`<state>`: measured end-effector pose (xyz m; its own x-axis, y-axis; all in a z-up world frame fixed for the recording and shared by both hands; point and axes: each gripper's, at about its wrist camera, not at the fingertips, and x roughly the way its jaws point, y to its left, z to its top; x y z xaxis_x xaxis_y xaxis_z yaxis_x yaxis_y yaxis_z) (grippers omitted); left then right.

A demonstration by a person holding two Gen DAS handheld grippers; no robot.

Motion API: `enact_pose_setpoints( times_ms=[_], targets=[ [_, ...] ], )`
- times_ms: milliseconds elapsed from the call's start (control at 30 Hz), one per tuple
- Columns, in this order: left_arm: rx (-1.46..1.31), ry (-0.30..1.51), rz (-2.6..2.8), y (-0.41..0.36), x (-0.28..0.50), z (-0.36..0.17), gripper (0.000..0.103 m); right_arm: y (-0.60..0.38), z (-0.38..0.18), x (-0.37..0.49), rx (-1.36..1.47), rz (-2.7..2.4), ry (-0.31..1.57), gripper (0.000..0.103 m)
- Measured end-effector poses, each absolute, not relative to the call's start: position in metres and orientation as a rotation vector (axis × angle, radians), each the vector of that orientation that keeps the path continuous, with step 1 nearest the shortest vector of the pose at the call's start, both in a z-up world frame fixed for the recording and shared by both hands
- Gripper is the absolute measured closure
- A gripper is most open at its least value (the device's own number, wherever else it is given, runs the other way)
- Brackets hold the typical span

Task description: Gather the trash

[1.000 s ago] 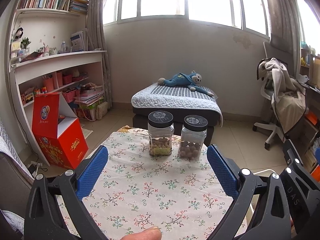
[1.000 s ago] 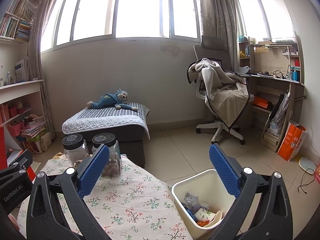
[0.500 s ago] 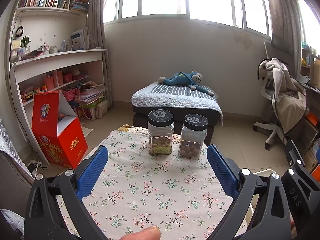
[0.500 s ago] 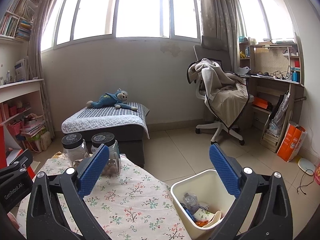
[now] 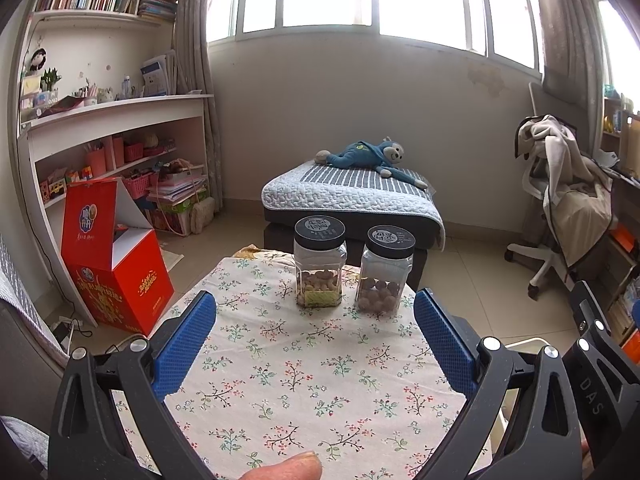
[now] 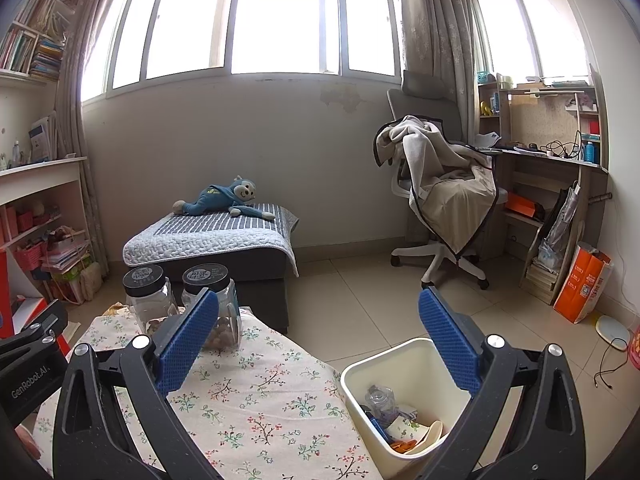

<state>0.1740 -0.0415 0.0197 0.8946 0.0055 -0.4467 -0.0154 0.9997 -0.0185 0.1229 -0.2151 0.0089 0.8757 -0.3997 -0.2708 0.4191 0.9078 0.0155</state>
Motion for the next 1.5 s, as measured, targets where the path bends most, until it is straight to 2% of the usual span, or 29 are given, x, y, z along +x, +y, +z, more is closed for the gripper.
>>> enact_pose_setpoints(
  times_ms=[1500],
  targets=[
    [-0.005, 0.467, -0.003, -0.048, 0.177, 0.011, 0.009, -0.221, -0.003, 0.124, 0.068, -0.412, 0.297, 0.007]
  ],
)
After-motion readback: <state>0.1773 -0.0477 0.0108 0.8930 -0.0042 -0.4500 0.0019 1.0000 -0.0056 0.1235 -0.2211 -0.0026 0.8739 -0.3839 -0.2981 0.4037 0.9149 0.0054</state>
